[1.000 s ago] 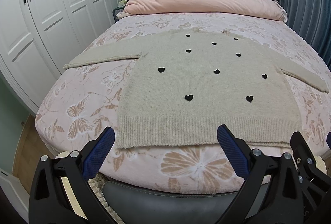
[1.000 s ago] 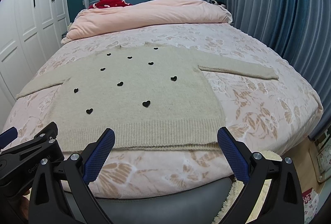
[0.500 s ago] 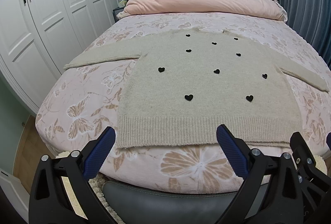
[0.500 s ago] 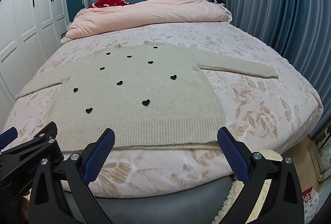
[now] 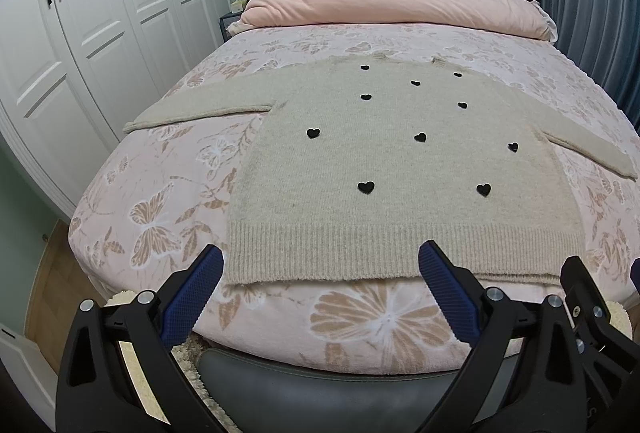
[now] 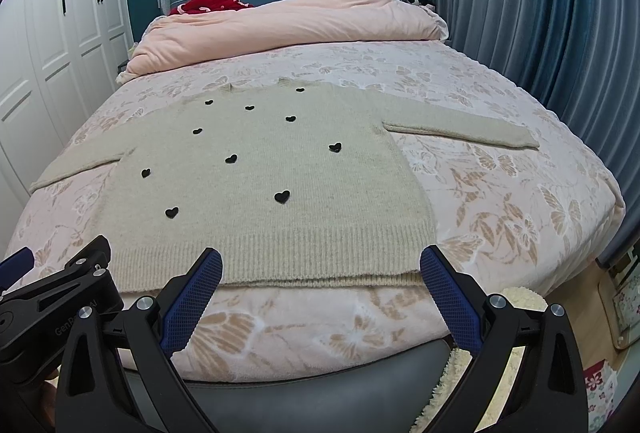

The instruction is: Fold small clothes

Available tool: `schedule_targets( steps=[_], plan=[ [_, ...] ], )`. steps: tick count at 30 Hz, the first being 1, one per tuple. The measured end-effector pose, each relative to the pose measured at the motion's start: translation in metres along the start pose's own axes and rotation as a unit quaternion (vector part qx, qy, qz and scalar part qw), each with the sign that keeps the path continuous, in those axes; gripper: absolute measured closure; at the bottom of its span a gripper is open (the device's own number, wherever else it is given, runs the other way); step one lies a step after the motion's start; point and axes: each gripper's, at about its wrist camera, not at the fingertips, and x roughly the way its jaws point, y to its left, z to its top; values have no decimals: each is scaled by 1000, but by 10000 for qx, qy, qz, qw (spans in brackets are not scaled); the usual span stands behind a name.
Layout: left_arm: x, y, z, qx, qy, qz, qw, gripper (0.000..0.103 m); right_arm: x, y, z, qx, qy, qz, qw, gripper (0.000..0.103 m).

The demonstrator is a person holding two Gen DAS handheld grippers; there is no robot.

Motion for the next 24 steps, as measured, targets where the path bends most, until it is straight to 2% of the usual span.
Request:
schedule_targets(
  steps=[24],
  plan=[
    [0,1,-1,18,-8,22,10000,7,1,0,-1,16,32,10,10000,5]
  ],
)
